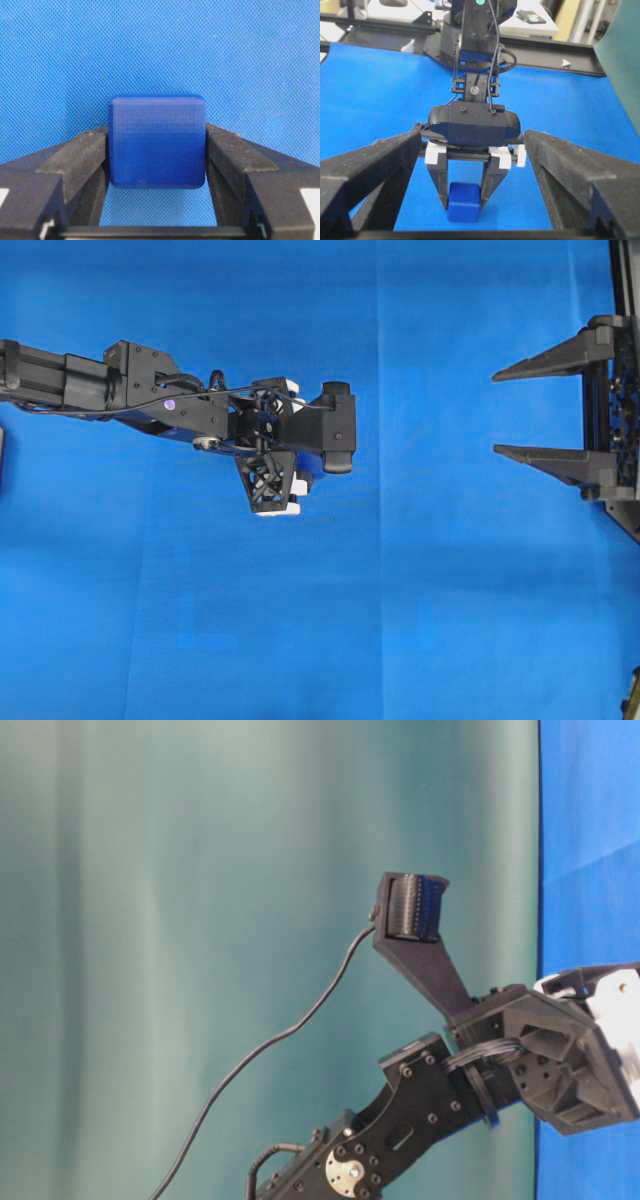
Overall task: Handover the blue block to the right arm after grasping it with the left arm, then place it in the designated position.
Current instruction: 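Lower the left gripper around the blue cube, then close the left gripper on the blue cube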
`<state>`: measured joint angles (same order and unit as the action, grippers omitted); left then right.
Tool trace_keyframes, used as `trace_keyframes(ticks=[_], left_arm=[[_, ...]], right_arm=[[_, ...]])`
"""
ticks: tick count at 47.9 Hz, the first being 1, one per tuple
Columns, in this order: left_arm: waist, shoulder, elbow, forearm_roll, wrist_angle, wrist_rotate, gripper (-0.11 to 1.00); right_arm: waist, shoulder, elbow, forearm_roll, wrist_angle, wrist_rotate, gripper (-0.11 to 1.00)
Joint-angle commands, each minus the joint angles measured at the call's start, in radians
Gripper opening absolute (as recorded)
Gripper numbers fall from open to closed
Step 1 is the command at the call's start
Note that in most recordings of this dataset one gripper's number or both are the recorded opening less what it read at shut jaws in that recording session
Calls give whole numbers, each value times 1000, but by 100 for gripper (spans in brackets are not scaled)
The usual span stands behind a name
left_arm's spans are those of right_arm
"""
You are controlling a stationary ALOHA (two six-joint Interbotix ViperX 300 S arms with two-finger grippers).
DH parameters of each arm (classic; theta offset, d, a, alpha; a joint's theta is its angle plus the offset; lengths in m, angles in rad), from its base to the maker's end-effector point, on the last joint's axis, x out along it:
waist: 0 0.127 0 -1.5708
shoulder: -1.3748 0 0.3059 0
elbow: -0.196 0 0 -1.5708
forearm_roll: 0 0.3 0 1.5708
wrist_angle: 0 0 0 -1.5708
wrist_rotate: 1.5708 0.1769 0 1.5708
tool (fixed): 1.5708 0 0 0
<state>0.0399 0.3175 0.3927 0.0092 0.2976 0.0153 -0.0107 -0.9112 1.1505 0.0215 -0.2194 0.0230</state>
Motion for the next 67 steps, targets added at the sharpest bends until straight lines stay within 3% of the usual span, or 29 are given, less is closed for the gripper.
trace_keyframes(ticks=[1,14,34,67], left_arm=[[-2,-20,-8,2,-2,-2,49],[-9,-49,-21,2,29,2,49],[-29,-216,-74,2,207,-5,49],[-38,-351,-273,2,492,-2,49]], right_arm=[[-2,5,-18,3,-6,0,97],[-2,5,-20,3,-6,0,97],[-2,5,-23,3,-6,0,97],[-2,5,-25,3,-5,0,97]])
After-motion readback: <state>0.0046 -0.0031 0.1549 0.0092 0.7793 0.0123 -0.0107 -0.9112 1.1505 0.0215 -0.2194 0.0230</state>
